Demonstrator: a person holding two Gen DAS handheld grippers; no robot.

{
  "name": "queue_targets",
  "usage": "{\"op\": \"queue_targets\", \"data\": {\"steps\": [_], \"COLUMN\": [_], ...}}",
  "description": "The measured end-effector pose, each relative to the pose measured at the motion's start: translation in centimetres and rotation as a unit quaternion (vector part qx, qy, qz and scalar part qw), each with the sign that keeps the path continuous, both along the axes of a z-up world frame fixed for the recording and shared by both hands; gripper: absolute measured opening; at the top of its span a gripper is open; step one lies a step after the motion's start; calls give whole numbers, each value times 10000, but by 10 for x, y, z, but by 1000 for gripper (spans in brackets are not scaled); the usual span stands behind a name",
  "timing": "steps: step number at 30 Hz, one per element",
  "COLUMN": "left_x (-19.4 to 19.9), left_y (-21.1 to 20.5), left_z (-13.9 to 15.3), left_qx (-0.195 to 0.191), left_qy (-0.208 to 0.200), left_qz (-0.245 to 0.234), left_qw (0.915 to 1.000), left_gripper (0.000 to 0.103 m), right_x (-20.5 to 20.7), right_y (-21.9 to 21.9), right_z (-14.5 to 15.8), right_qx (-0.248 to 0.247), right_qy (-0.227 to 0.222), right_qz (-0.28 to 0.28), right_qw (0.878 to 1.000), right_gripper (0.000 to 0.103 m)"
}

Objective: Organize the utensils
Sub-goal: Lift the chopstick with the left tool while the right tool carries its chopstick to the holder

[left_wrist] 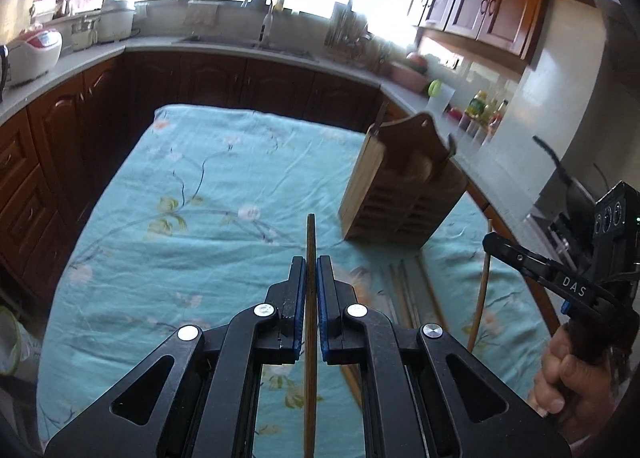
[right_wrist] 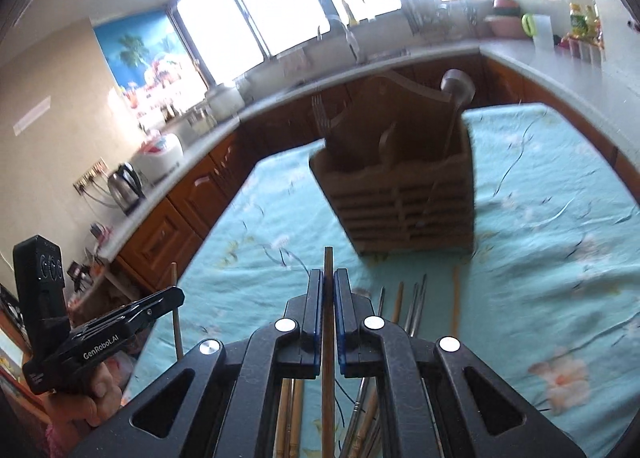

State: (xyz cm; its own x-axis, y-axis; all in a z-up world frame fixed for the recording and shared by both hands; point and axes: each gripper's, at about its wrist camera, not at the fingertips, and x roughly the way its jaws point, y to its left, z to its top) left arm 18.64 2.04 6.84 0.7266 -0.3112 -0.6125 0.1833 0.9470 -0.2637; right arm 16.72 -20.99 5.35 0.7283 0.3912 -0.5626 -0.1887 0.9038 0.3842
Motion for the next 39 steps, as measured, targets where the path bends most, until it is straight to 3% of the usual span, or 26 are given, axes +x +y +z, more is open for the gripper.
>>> {"op": "queue_targets", "data": {"steps": [9,23,32,39], "left_x": [-12,-10,20,56], "left_y": [-8,-29,-40,-53], "left_z": [40,61,103,142], "left_qx": [-177,-218,-294,-494], "left_qy": [-479,-794,-1393,-1917], "left_qz": [-93,-195,-115,1], "left_qw": [9987,9964,9897,9802], "left_gripper": [5,5,5,5], "right_x": [-20,-25,-9,20], "right_y": [-38,-67,-85,-106], "right_z": [50,61,90,126], "right_qx": [202,324,284,305], "right_qy": [-648,-879,-1291,-1834], "right_qz": [-337,-634,-946,-1400], "right_qw": [9971,9936,9867,9725], "right_gripper": [5,5,5,5]}}
